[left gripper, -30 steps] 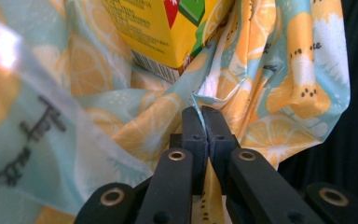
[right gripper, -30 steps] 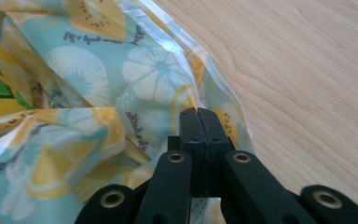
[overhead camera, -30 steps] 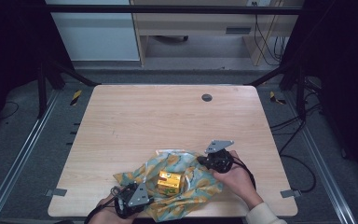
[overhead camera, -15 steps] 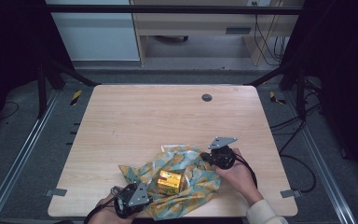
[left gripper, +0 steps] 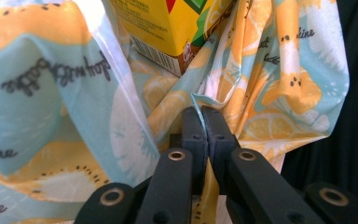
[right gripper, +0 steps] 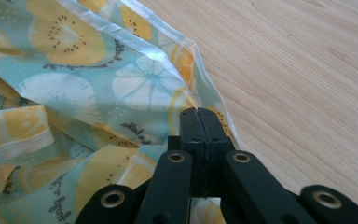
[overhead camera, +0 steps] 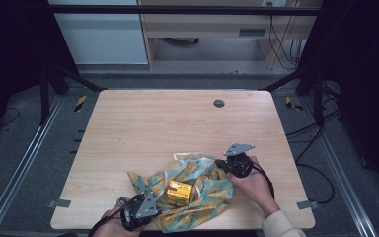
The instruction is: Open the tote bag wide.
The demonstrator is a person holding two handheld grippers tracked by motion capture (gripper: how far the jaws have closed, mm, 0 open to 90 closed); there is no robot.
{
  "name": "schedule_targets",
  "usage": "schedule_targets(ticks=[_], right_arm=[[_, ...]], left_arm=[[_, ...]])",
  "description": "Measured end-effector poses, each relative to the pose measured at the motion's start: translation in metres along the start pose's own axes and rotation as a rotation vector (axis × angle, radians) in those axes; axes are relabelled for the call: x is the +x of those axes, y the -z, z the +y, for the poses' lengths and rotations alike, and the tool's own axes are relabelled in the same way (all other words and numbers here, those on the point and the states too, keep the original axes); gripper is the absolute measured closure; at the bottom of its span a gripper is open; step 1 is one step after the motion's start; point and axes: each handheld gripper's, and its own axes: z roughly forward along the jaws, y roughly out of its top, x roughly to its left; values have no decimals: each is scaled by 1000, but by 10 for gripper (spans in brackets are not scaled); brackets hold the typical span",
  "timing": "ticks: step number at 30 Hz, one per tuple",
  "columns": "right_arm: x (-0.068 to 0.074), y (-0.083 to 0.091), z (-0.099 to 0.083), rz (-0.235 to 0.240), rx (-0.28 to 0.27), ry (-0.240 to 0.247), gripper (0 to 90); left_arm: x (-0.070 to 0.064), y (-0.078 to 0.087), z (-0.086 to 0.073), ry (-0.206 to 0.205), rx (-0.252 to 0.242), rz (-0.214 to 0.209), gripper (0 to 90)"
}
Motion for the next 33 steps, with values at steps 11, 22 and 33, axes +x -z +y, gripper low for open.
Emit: schedule_targets(ticks=[11,22,33], right_arm=[[1,2,0,0,-12,7,900],[11,18,2,-10,-56,21,680],[37,53,10,-22,-136,52,375]], left_arm=[[-1,0,0,3,-9,-3,882],[-3,6,1,16,-83,13,760],[-11,19,5,34,-195,41,465]])
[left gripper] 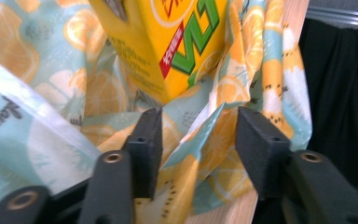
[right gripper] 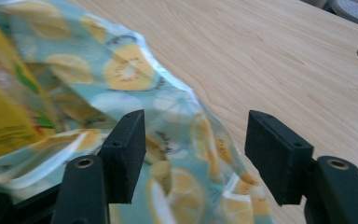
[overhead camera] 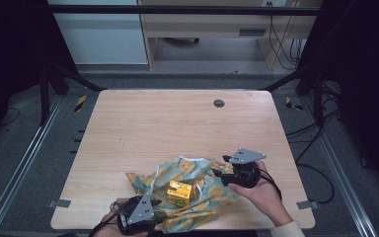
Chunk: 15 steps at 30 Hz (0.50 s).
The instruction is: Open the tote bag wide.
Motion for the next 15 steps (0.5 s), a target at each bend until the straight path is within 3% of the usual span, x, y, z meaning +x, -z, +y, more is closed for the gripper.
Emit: schedule_targets(ticks=[6,10,15], right_arm=[[23,6,-6,57,1,15,361],[34,4,-13,81,25,33,319],[38,1,-22,94,55,22,248]], left_arm=[[3,14,6,36,-109,22,389],[10,28,12,44,-166,81,404],[29,33,19,98,-154,176,441]])
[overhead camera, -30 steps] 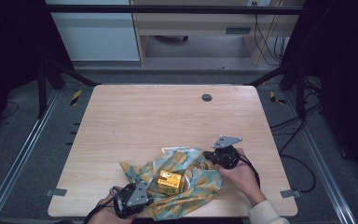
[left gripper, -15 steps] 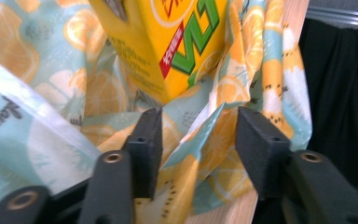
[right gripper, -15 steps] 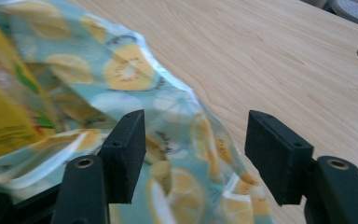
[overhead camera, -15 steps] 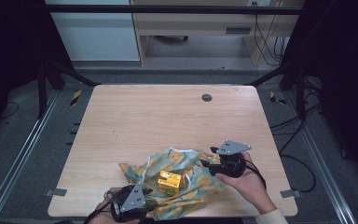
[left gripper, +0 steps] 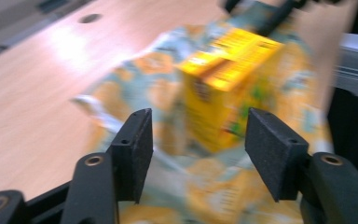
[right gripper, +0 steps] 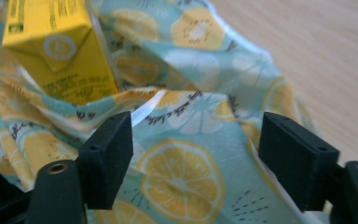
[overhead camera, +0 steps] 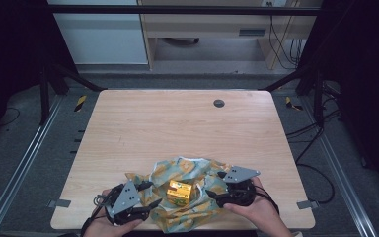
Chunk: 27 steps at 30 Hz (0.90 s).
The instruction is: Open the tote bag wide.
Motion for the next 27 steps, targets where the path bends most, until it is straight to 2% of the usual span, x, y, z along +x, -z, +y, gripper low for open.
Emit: schedule_targets(ticks=[2,5,8,12,14,17,20,24,27], right_arm=[[2,-3,-4,10,16,1,210],[6,-8,-8,25,44,0,141],[9,-13,-13,47,76,18,135],[13,-16,-19,65,105,22,149],[16,-17,-21,67,118,35,172],[19,-14,-24,65,125,64,244],[22,-7,-26,70,116,71,364],[22,1,-30,85,116,87,662],[20,4,-32,116,120,89,815]], left_arm=[[7,-6,4,4,16,28,448],[13,-21,8,-22,60,34,460],[14,-31,2,-7,98,18,461],[10,-38,-12,-11,163,-28,453],[7,-39,-17,-24,194,-31,453],[5,-41,-23,-17,225,-40,440],[3,-41,-27,-14,248,-40,427],[5,-43,-29,-14,277,-36,404],[6,-44,-31,-14,294,-34,389]])
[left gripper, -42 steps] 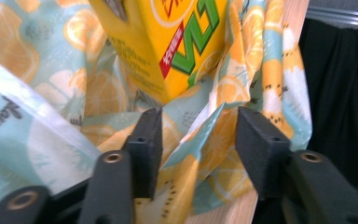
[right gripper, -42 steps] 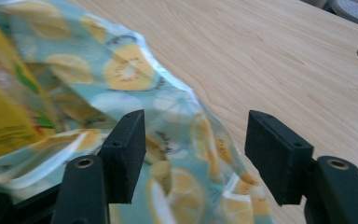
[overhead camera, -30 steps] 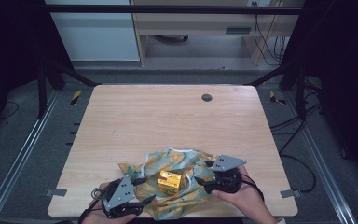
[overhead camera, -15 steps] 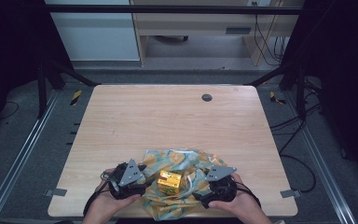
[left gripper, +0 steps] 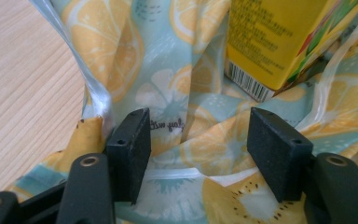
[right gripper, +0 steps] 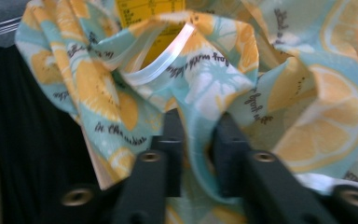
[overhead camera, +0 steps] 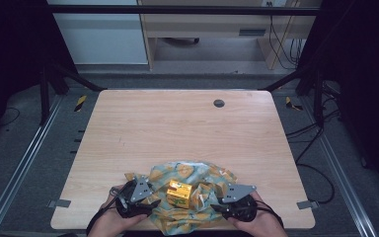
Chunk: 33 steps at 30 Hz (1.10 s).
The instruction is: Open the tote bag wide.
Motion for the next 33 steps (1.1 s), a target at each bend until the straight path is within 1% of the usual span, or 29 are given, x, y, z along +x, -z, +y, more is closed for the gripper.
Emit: schedule_targets(ticks=[2,3,5,7,9,11,13,17,19,23,28,33], right_arm=[[0,1,-1,19,20,4,874],[0,1,-2,29,30,9,886],[1,0,-3,43,45,21,895],[2,-1,-4,58,66,20,898],[2,-2,-6,63,84,21,900],[1,-3,-7,67,100,18,900],[0,-4,-7,73,105,18,900],[-2,-5,-9,69,120,14,900],[-5,-5,-9,57,125,11,900],[-10,-6,-11,46,132,6,900],[-14,-7,-12,41,123,-2,900],[-14,-6,-13,31,114,-2,900]], left_arm=[[1,-1,-1,-6,8,8,385],[1,-2,-2,-5,16,9,384],[2,-3,-3,-6,24,6,380],[3,-6,-5,-6,40,4,377],[3,-7,-6,-8,55,1,377],[4,-8,-7,-9,58,1,377],[6,-8,-7,-7,65,-4,378],[7,-10,-9,0,69,-7,383],[8,-11,-9,-5,72,-8,386],[9,-12,-10,10,62,-14,390],[11,-12,-12,41,53,-23,390],[12,-12,-12,51,52,-26,391]])
